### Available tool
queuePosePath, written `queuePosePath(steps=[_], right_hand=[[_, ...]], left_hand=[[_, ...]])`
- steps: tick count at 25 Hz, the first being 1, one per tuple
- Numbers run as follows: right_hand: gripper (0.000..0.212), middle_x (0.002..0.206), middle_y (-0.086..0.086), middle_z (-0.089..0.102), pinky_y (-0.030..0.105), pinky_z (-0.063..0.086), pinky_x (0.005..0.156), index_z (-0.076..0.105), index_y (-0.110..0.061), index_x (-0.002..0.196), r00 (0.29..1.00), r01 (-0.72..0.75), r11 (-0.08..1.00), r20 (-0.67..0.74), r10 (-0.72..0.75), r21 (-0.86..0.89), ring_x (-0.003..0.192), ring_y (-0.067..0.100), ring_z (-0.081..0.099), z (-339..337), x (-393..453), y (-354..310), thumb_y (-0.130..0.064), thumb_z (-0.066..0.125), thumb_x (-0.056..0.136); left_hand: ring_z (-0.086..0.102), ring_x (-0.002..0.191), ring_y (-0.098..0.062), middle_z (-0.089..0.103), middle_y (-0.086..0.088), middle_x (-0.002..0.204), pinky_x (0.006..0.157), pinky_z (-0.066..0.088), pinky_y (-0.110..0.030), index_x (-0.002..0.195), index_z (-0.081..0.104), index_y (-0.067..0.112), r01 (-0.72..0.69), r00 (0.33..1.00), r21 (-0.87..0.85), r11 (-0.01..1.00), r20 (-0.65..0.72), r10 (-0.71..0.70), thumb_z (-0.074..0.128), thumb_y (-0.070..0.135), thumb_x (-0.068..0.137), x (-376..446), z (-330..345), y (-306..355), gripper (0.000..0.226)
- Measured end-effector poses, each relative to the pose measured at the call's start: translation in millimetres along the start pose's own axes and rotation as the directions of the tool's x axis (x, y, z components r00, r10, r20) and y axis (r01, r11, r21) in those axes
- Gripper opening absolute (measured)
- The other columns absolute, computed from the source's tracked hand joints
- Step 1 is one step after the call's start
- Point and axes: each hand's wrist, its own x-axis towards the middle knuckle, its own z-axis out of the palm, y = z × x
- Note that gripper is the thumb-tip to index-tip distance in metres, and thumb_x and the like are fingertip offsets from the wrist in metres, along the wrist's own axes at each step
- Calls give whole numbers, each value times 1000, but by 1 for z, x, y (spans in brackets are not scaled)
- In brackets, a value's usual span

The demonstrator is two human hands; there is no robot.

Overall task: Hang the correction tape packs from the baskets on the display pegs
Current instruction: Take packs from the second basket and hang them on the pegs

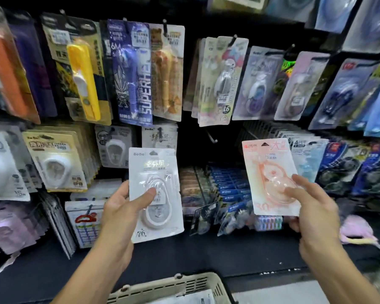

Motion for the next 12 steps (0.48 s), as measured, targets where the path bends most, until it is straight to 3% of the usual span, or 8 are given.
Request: queuePosePath(steps=[2,4,8,10,12], right_hand=[[30,97,-26,73,15,42,50,74,-40,99,999,34,999,9,-34,-38,76,9,63,-2,2,-1,-13,71,87],[28,105,-21,72,20,41,58,75,-39,102,999,31,999,-9,-31,-29,85,13,61,-4,5,0,-15,72,87],[35,114,-2,71,19,44,43,69,-33,117,999,-32,999,27,32,11,62,9,64,-3,9,-1,-11,72,90],[57,129,5,61,29,56,59,50,-30,140,992,-110,993,70,106,45,82,19,73,0,6,1,-7,70,91],[61,137,6,56,35,56,76,44,-32,140,981,-145,989,131,143,5,106,27,69,9,-5,8,-9,71,91]], left_hand=[[76,101,-28,78,-4,112,92,55,-47,115,74,25,4,1000,8,1000,14,-4,75,13,79,0,4,-2,38],[76,101,-28,78,-3,113,92,55,-46,115,74,25,2,1000,22,1000,31,-3,76,16,76,0,8,-5,41],[75,103,-28,78,-3,114,94,53,-46,115,74,25,4,999,21,1000,43,-5,76,17,73,1,12,-9,43],[75,102,-28,78,-3,114,92,54,-44,116,74,25,2,999,14,1000,50,-3,76,17,73,2,15,-10,44],[75,102,-28,78,-4,114,89,54,-43,116,73,24,-14,998,13,1000,63,13,76,18,73,5,20,-10,44]])
